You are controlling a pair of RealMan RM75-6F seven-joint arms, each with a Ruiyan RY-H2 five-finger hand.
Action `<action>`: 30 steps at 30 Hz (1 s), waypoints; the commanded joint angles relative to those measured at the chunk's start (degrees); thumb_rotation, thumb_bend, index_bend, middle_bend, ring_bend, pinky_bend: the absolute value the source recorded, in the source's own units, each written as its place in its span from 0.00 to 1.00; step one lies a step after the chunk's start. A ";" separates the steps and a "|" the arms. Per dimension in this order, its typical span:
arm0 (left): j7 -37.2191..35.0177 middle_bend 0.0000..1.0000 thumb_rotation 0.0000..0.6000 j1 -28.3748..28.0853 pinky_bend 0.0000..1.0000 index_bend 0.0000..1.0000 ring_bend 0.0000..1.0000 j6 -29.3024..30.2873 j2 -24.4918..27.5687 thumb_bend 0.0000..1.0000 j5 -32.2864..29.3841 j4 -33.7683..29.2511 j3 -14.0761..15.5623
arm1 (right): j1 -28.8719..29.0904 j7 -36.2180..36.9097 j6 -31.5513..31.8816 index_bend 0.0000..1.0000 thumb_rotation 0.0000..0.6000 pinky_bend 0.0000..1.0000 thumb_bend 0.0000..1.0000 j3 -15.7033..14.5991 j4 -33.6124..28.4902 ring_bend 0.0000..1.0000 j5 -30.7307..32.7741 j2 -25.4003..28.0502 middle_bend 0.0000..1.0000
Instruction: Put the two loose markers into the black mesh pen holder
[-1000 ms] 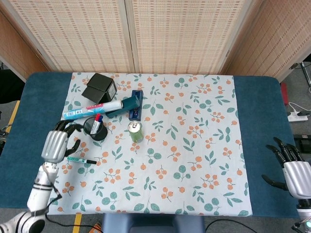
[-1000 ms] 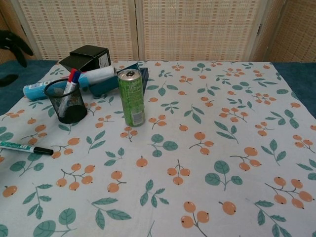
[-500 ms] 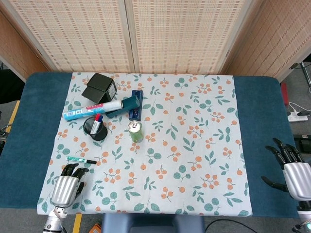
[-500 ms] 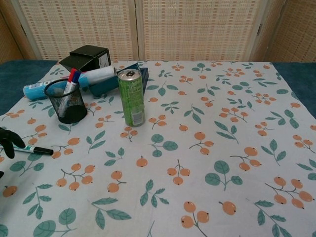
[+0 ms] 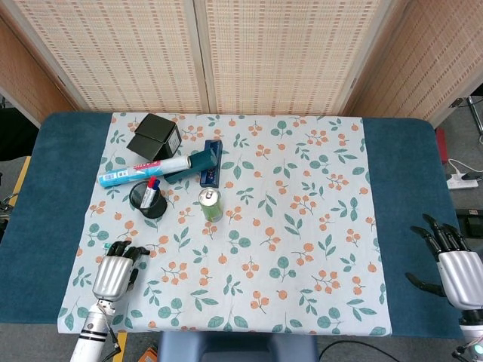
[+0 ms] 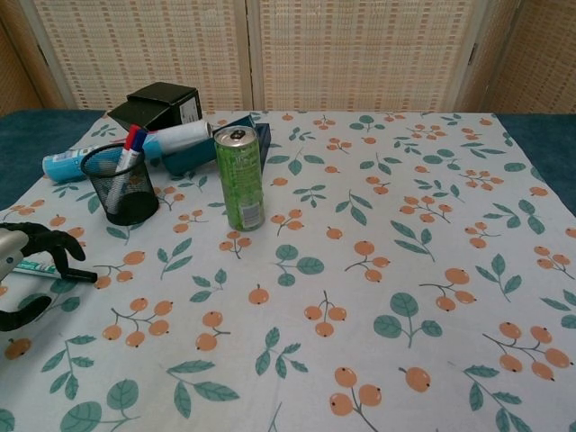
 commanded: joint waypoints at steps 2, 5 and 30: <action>-0.39 0.37 1.00 -1.18 0.20 0.33 0.19 -1.46 -1.23 0.34 -0.78 1.74 -1.11 | 0.22 -0.30 -0.43 0.21 1.00 0.12 0.06 -0.02 0.00 0.16 0.16 -0.14 0.04; -0.28 0.37 1.00 -2.18 0.20 0.33 0.19 -2.46 -1.91 0.34 -0.95 2.88 -1.77 | 0.31 -0.43 -0.69 0.21 1.00 0.12 0.06 0.06 0.06 0.15 0.53 -0.22 0.04; 0.22 0.62 1.00 -4.28 0.23 0.55 0.26 -3.23 -5.98 0.34 -3.05 11.26 -3.74 | 0.70 -0.89 -1.60 0.25 1.00 0.12 0.06 -0.03 0.00 0.16 1.08 -0.32 0.04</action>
